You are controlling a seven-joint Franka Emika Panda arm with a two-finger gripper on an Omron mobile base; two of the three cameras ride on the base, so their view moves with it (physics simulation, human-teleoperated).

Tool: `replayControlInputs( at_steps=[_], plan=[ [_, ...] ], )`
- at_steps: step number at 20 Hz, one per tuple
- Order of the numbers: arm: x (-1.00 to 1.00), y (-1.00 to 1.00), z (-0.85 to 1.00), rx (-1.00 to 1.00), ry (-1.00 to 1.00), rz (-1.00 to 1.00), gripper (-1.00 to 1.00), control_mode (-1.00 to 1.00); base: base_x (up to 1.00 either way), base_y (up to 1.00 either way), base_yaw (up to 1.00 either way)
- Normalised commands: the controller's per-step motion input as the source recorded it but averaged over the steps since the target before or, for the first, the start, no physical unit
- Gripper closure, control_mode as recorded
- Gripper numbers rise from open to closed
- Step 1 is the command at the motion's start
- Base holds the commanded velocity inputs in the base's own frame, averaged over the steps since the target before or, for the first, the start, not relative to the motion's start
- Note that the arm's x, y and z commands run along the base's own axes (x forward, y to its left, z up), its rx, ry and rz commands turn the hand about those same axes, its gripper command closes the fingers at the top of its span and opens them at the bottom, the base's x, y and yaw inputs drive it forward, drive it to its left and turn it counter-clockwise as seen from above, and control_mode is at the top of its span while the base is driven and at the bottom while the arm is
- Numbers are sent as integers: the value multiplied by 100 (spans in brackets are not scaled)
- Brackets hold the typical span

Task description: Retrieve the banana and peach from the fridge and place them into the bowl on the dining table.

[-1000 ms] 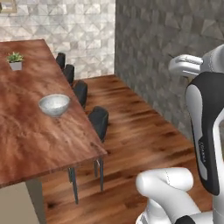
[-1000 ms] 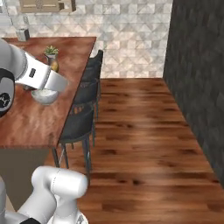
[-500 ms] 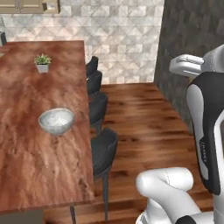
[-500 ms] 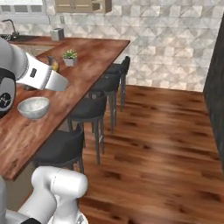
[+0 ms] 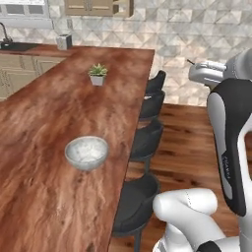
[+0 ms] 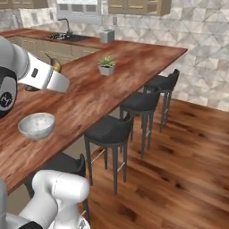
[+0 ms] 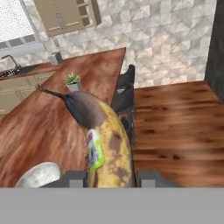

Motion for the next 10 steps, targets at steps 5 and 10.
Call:
replayControlInputs(
  at_steps=[5,10],
  plan=[
    [0,0,0,0,0,0,100,100,72,0,55],
    [0,0,0,0,0,0,100,100,68,0,54]
  ],
)
